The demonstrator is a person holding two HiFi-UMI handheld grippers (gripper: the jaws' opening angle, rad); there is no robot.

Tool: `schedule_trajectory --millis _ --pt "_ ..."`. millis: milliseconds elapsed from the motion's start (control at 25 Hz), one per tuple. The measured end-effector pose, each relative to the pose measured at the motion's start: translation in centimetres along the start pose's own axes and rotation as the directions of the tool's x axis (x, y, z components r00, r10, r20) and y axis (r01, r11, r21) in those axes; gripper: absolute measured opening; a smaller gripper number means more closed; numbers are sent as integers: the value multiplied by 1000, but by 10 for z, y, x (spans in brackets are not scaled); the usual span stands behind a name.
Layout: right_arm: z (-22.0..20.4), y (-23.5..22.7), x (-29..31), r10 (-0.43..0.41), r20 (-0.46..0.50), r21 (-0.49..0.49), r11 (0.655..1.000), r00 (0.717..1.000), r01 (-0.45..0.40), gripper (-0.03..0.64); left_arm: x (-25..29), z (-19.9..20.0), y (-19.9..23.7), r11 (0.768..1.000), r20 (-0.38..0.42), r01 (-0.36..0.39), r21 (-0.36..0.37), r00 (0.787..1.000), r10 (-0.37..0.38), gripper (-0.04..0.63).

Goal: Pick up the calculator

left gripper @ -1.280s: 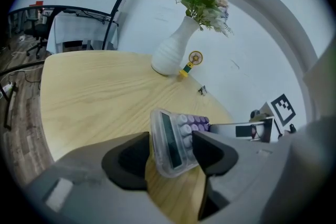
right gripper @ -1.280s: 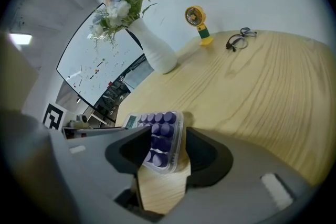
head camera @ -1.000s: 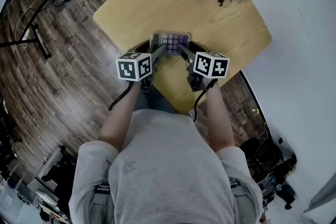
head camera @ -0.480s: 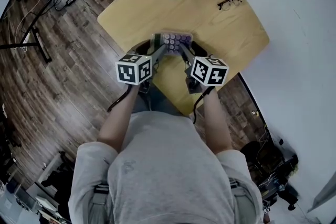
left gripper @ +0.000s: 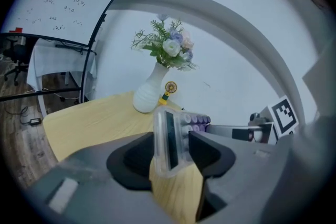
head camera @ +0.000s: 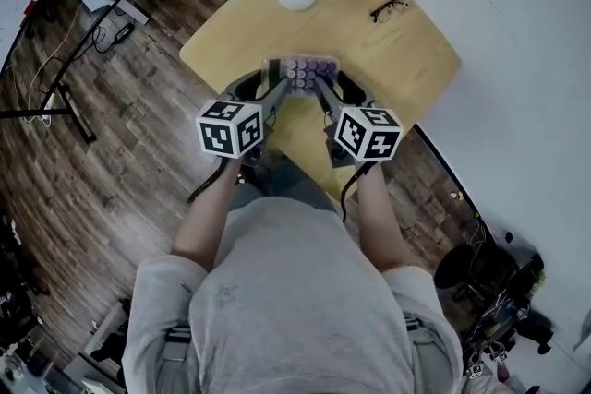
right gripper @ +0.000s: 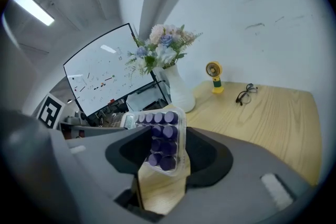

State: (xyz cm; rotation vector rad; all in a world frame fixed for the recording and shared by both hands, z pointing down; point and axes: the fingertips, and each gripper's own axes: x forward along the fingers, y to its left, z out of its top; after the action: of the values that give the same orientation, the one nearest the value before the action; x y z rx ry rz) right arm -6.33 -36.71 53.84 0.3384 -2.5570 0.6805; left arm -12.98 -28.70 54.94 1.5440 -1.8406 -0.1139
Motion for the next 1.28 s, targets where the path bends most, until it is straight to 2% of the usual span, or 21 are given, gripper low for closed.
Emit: schedule_trajectory --millis 320,520,800,1280 --pt "29 30 -27 -45 143 -25 998 989 49 206 -29 35 -19 991 54 57 121 996 -64 206" --pt "47 47 -44 -66 224 -47 996 972 78 207 -45 57 -31 974 94 81 210 990 -103 206" --pt "69 69 -70 -93 334 -95 987 938 131 209 -68 81 -51 947 144 116 299 976 -165 206" --pt "101 97 -119 -123 483 -154 963 867 223 209 -99 111 -89 900 205 178 398 939 -276 206"
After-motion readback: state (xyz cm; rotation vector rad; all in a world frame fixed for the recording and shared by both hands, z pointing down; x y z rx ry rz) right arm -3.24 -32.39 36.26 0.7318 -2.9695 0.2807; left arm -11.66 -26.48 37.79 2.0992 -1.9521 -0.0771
